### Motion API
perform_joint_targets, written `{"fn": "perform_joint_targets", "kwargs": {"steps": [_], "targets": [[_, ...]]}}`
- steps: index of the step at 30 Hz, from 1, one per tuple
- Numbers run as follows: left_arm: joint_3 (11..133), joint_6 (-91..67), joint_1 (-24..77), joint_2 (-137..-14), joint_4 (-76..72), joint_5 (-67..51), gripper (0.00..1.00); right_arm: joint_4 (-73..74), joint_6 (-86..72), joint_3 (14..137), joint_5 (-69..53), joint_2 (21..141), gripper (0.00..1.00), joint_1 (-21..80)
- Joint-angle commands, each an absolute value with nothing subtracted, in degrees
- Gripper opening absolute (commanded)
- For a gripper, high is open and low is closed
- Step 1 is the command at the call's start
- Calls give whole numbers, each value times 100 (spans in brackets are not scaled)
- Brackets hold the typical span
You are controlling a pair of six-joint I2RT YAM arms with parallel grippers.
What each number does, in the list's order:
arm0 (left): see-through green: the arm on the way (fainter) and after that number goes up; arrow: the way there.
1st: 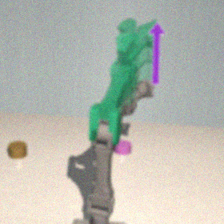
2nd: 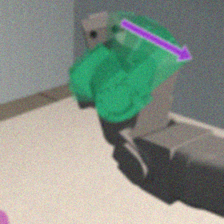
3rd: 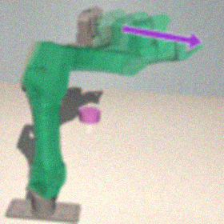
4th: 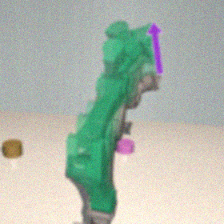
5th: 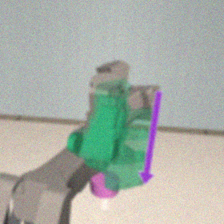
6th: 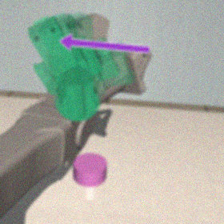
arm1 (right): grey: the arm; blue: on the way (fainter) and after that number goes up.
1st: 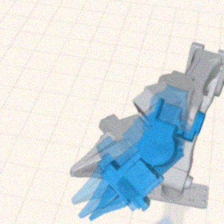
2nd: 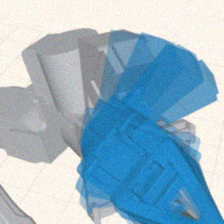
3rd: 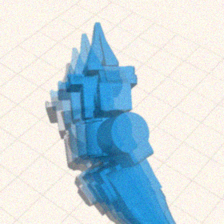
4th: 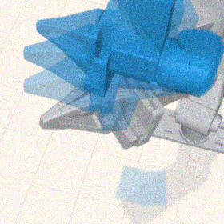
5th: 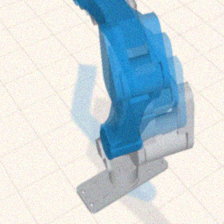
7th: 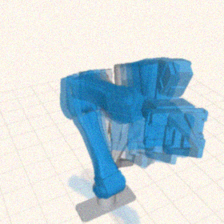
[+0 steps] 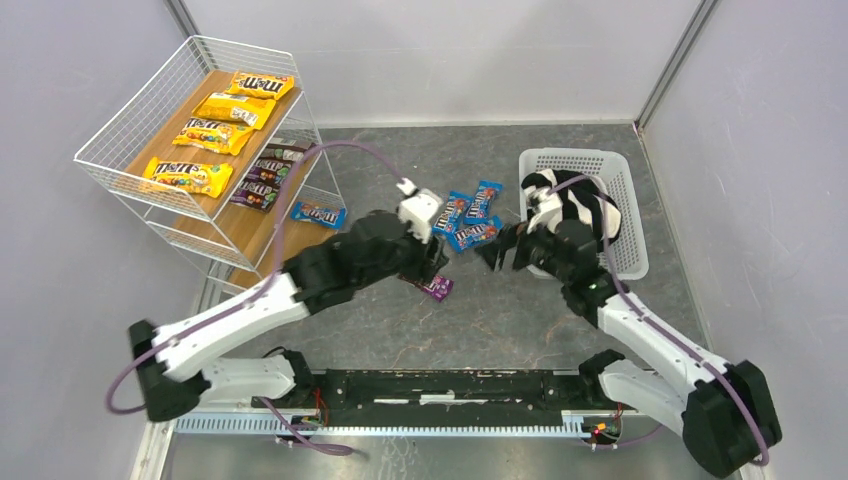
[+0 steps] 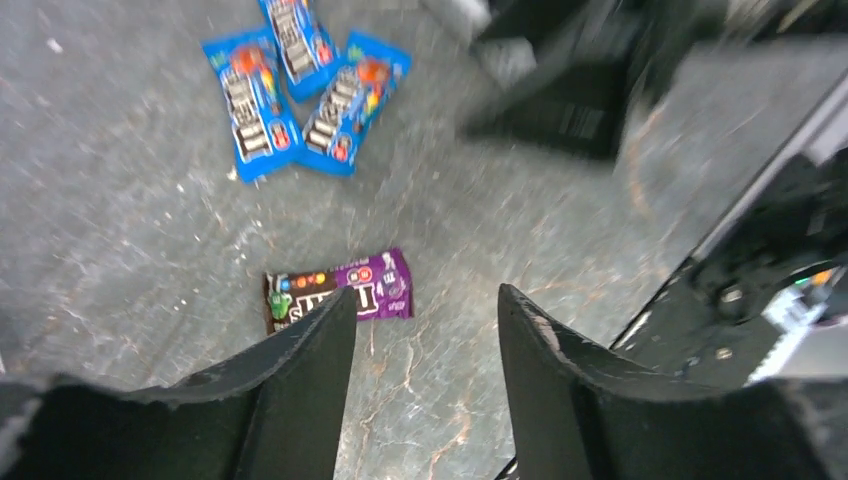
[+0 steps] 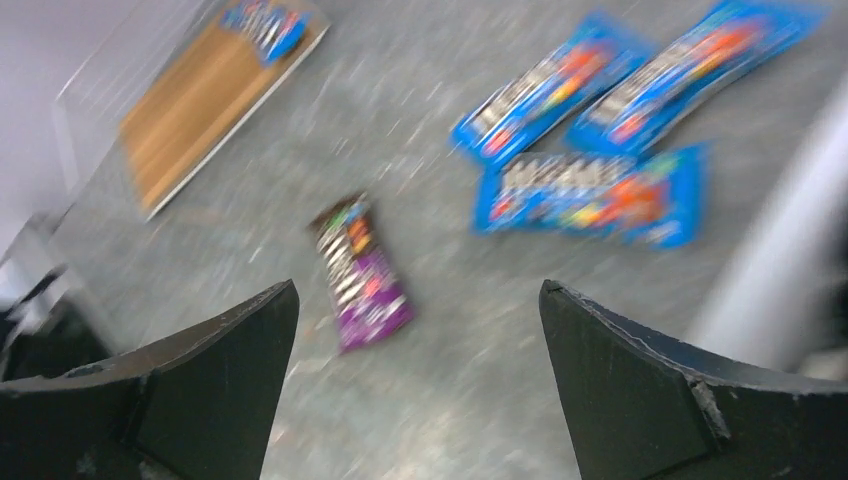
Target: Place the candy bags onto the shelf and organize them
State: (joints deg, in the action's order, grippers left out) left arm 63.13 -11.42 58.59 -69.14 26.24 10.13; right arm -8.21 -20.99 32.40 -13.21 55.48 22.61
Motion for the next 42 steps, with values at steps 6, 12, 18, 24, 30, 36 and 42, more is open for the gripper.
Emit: {"fn": "perform_joint_targets", "kwargs": {"steps": [6, 12, 18, 24, 30, 36, 42], "targets": [[6843, -644, 5861, -5172, 2998, 1054, 65, -2192, -4037, 2426, -1450, 6514, 98, 4057], [6685, -380, 5862, -4488, 2626, 1228, 69, -2791, -5009, 2195, -1020, 7246, 88, 4321], [6017, -293, 5862, -3860, 1863, 1426, 70, -3576, -5991, 1865, -559, 7880, 82, 4369], [5638, -38, 5862, -3499, 1688, 1739, 72, -4428, -6502, 1894, -560, 8633, 74, 4596], [5386, 214, 5862, -3366, 1591, 1802, 72, -4824, -6942, 1936, -211, 9247, 65, 4823], [5340, 299, 5862, -3489, 1778, 1841, 69, -5195, -7359, 1890, 406, 9677, 61, 4937], [5218, 286, 5861, -3328, 1734, 1985, 69, -5466, -7557, 1998, 613, 10095, 44, 4940]]}}
